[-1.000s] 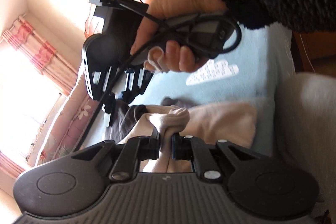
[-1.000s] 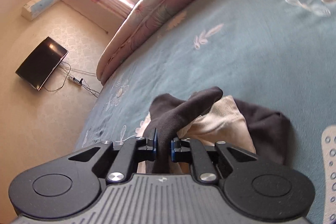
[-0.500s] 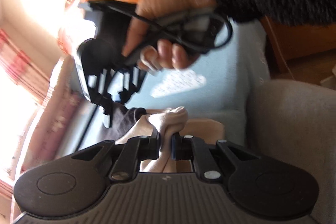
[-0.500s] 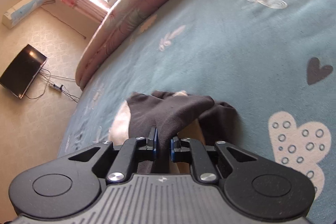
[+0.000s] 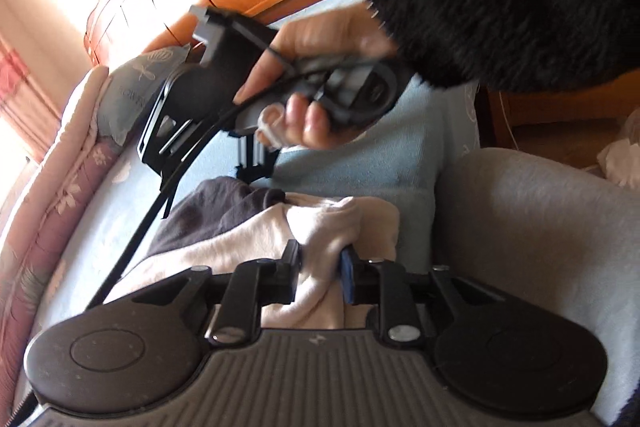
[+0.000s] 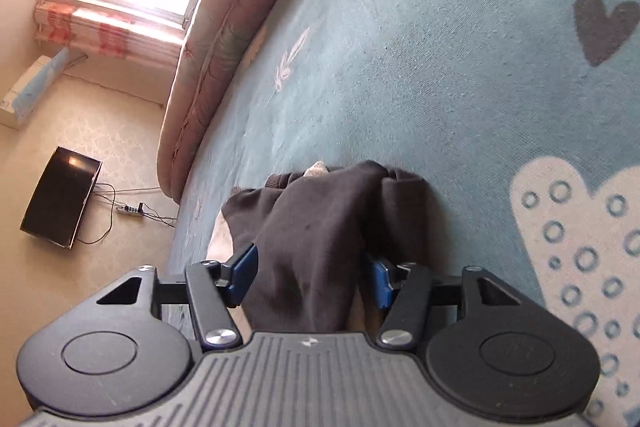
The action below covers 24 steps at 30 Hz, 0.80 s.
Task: Fold clothes
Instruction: 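Open both grippers and release the sweatshirt bundle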
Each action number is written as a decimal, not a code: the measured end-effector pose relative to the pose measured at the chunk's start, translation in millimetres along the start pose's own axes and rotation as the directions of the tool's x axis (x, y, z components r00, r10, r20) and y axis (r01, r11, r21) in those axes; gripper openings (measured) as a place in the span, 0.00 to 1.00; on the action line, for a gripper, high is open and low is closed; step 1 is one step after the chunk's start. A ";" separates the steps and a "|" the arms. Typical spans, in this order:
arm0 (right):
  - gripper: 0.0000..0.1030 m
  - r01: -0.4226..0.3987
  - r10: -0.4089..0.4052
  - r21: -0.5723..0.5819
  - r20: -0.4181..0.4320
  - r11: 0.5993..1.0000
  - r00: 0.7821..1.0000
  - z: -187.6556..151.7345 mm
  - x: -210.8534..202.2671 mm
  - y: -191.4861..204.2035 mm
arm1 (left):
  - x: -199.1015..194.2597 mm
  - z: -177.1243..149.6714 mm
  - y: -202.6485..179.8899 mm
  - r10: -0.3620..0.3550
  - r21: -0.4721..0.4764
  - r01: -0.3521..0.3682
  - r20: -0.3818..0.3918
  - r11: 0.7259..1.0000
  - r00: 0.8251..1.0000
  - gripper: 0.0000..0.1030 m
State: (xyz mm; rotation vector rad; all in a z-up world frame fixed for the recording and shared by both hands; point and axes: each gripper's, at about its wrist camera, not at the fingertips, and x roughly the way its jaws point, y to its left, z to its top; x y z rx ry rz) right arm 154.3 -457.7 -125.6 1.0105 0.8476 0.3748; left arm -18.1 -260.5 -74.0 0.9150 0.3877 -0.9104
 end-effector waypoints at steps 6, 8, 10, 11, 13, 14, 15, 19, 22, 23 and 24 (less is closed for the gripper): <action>0.21 0.159 -0.138 -0.191 0.120 0.968 0.983 -10.3 -5.8 37.0 | -4.8 -4.0 3.2 0.003 -0.039 -0.004 -0.015 0.999 1.000 0.37; 0.21 0.213 -0.186 -0.200 0.145 0.957 0.972 -12.4 -9.1 38.9 | -3.3 -4.6 4.9 -0.004 -0.050 0.003 -0.029 0.999 1.000 0.37; 0.24 0.242 -0.220 -0.171 0.137 0.955 0.966 -10.9 -12.7 32.7 | -5.9 -5.3 8.9 -0.010 -0.064 0.007 -0.041 0.998 0.999 0.37; 0.26 0.256 -0.236 -0.156 0.132 0.954 0.963 -10.1 -14.6 29.5 | -7.5 -6.5 9.8 -0.008 -0.066 0.005 -0.040 0.998 0.999 0.37; 0.35 0.259 -0.241 -0.132 0.137 0.957 0.961 -9.0 -22.3 25.3 | -10.4 -9.7 11.8 -0.001 -0.071 -0.002 -0.042 0.998 0.999 0.41; 0.36 0.246 -0.227 -0.125 0.151 0.961 0.962 -9.2 -29.3 26.0 | -11.6 -12.1 12.2 0.004 -0.064 -0.007 -0.046 0.998 0.999 0.44; 0.42 0.231 -0.211 -0.123 0.154 0.965 0.965 -10.1 -36.4 28.0 | -12.9 -14.5 12.5 0.010 -0.058 -0.013 -0.050 0.998 0.999 0.45; 0.54 0.190 -0.169 -0.135 0.156 0.972 0.973 -13.8 -59.1 39.0 | -15.2 -22.0 7.6 0.024 0.011 -0.023 -0.090 1.000 0.996 0.59; 0.60 0.177 -0.156 -0.147 0.145 0.973 0.977 -17.8 -67.6 48.5 | -15.2 -18.2 -8.8 0.029 0.108 -0.018 -0.098 0.994 0.995 0.68; 0.61 0.172 -0.151 -0.151 0.141 0.973 0.978 -19.2 -70.5 51.6 | -15.7 -16.5 -14.5 0.029 0.137 -0.016 -0.093 0.990 0.995 0.68; 0.61 0.170 -0.150 -0.149 0.142 0.974 0.979 -20.9 -72.7 53.9 | -16.2 -14.8 -20.0 0.029 0.164 -0.014 -0.088 0.986 0.996 0.68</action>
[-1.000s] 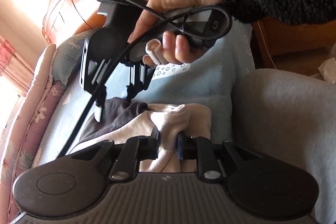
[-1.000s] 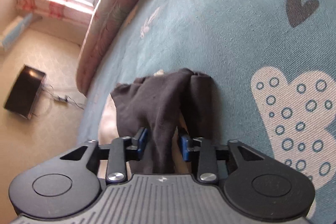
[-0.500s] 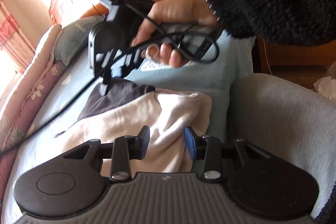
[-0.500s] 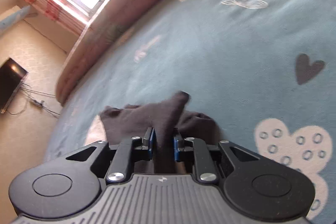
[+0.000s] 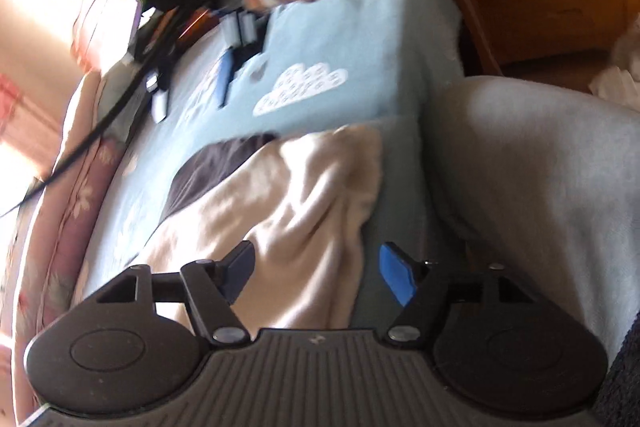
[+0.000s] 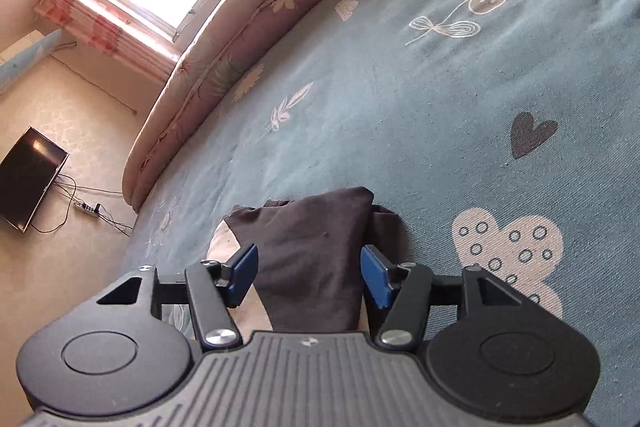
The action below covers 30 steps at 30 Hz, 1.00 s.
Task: Fold clothes
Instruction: 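Open both grippers and release the sweatshirt bundle, then lift both open grippers back above the folded sweatshirt bundle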
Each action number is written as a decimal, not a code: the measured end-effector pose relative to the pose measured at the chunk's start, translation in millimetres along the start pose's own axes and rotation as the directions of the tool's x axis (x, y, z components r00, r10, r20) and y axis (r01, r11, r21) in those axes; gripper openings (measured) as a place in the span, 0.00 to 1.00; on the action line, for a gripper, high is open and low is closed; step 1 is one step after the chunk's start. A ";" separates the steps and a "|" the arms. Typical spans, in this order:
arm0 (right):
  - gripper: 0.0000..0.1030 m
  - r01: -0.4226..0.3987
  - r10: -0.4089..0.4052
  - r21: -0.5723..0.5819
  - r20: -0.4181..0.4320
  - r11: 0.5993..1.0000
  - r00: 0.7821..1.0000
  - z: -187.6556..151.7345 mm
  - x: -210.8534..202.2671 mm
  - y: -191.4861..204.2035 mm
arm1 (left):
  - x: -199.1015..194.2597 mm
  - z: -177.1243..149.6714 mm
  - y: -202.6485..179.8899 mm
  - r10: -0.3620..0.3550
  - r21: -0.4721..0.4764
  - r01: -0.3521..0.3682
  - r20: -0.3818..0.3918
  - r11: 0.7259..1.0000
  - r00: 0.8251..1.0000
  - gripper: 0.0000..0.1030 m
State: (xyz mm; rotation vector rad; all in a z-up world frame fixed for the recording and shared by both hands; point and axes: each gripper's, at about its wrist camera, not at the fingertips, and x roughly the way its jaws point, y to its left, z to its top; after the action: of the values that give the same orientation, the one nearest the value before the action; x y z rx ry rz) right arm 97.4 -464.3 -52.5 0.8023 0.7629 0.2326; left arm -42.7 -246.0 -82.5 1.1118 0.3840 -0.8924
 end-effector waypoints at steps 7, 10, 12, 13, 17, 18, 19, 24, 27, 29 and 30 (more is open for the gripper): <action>0.62 -0.065 0.064 0.074 0.010 0.995 0.998 -0.7 -12.4 14.3 | 1.0 7.4 -10.8 -0.007 0.045 0.007 -0.004 0.999 1.000 0.68; 0.62 -0.142 0.139 0.110 0.031 0.984 0.990 2.3 -19.7 20.6 | 1.0 3.6 -11.8 0.010 0.052 -0.009 -0.025 0.999 1.000 0.68; 0.62 -0.194 0.190 0.132 0.046 0.972 0.981 4.4 -24.6 24.6 | 0.2 0.6 -13.1 0.021 0.058 -0.019 -0.034 0.998 0.999 0.68; 0.62 -0.207 0.202 0.132 0.054 0.969 0.978 5.5 -28.2 28.1 | 0.3 -1.3 -13.1 0.024 0.055 -0.022 -0.039 0.998 0.999 0.68; 0.63 -0.207 0.207 0.105 0.014 0.973 0.978 2.1 -30.3 38.8 | -0.1 -14.9 -4.7 0.041 0.016 -0.040 -0.070 0.999 0.997 0.68; 0.64 -0.208 0.210 0.103 -0.010 0.973 0.978 -1.4 -29.2 39.7 | -0.1 -20.4 -1.2 0.044 0.000 -0.044 -0.081 0.999 0.996 0.68; 0.64 -0.207 0.211 0.106 -0.033 0.973 0.977 -5.9 -27.5 39.9 | -0.2 -28.1 3.2 0.047 -0.021 -0.049 -0.097 0.999 0.994 0.68; 0.68 -0.210 0.233 0.147 -0.161 0.966 0.959 -42.7 -9.2 34.0 | -6.1 -68.2 24.0 0.055 -0.108 -0.073 -0.164 0.991 0.985 0.69; 0.68 -0.178 0.203 0.123 -0.241 0.976 0.949 -65.9 7.0 32.7 | -13.4 -87.0 38.3 0.019 -0.198 -0.056 -0.184 0.979 0.983 0.69; 0.68 -0.122 0.138 0.074 -0.286 0.990 0.948 -80.3 16.0 29.7 | -18.4 -98.1 48.6 -0.003 -0.262 -0.048 -0.188 0.964 0.982 0.69; 0.68 -0.063 0.067 0.020 -0.300 0.998 0.952 -86.7 18.7 26.9 | -20.0 -102.7 52.9 -0.009 -0.287 -0.047 -0.192 0.957 0.981 0.70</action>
State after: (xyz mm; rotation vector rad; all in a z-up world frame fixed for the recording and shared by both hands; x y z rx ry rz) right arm 53.1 -388.5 -81.9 0.8118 1.0256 0.4173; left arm 2.1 -137.6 -80.6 0.9283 0.6412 -0.6867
